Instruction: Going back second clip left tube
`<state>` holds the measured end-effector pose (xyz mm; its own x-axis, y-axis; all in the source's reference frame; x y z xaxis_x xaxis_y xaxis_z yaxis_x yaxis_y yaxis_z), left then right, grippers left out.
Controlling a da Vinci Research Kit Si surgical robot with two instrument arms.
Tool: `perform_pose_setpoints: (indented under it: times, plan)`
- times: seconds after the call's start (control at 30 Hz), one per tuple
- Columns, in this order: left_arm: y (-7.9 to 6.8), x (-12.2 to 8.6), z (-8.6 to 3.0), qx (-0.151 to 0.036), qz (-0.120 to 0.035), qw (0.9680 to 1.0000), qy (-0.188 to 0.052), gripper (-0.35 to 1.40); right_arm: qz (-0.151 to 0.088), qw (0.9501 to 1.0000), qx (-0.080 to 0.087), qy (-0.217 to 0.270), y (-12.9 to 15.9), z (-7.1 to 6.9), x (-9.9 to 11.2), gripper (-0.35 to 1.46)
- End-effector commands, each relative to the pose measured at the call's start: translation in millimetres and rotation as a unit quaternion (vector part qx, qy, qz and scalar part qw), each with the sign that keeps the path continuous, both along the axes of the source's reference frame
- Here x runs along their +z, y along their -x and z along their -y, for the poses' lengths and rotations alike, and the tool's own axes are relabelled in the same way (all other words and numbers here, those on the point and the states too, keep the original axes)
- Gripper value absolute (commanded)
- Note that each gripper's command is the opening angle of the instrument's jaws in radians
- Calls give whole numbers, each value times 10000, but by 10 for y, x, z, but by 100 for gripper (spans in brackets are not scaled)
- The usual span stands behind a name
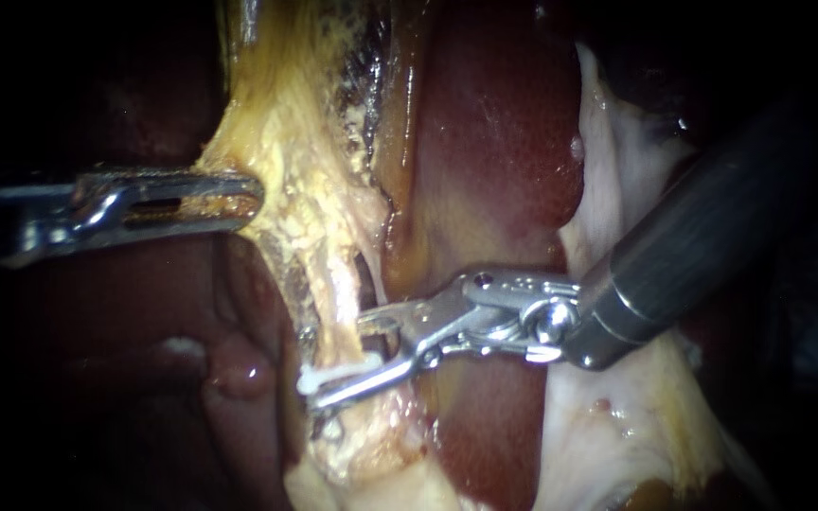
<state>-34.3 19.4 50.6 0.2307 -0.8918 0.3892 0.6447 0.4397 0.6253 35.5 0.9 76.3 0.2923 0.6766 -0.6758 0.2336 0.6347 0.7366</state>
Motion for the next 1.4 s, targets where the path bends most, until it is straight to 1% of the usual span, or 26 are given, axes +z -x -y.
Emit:
perform_pose_setpoints:
  times: [0.03,0.17,0.27,0.37,0.47,0.57,0.63,0.73,0.87,1.0,1.13,1.23,1.37,1.4]
  plan:
    - [0,0,0,3,2,10000,2,-35,15,10000,26,8,5,-1,-1,60]
    - [-1,-1,1,4,2,10000,2,-35,49,9999,126,99,29,-6,-6,60]
    - [-1,0,2,5,2,10000,5,-35,86,9996,223,173,50,-13,-13,60]
    - [-1,0,2,5,1,10000,6,-35,80,9992,273,286,71,-22,-25,60]
    - [-1,0,2,5,2,10000,6,-35,35,9981,315,534,93,-31,-40,60]
    - [-1,1,2,7,3,10000,9,-35,-47,9950,345,937,115,-43,-56,60]
    - [-1,3,3,7,2,10000,14,-35,-83,9914,364,1255,131,-53,-67,60]
    - [-1,6,3,7,1,10000,21,-35,-106,9864,426,1586,148,-64,-79,60]
    - [0,9,4,9,1,10000,26,-35,-90,9816,475,1847,163,-72,-92,60]
    - [1,12,4,6,-3,10000,34,-35,-98,9809,472,1885,170,-72,-101,60]
    - [6,26,7,-10,-3,10000,71,-35,-133,9806,444,1904,170,-69,-106,60]
    - [13,46,10,56,-53,9999,91,-35,-162,9795,445,1956,170,-69,-107,60]
    - [25,81,13,133,-127,9998,88,-35,-199,9779,423,2037,170,-68,-106,60]
    - [27,86,13,148,-130,9998,85,-35,-218,9774,409,2061,170,-67,-106,60]
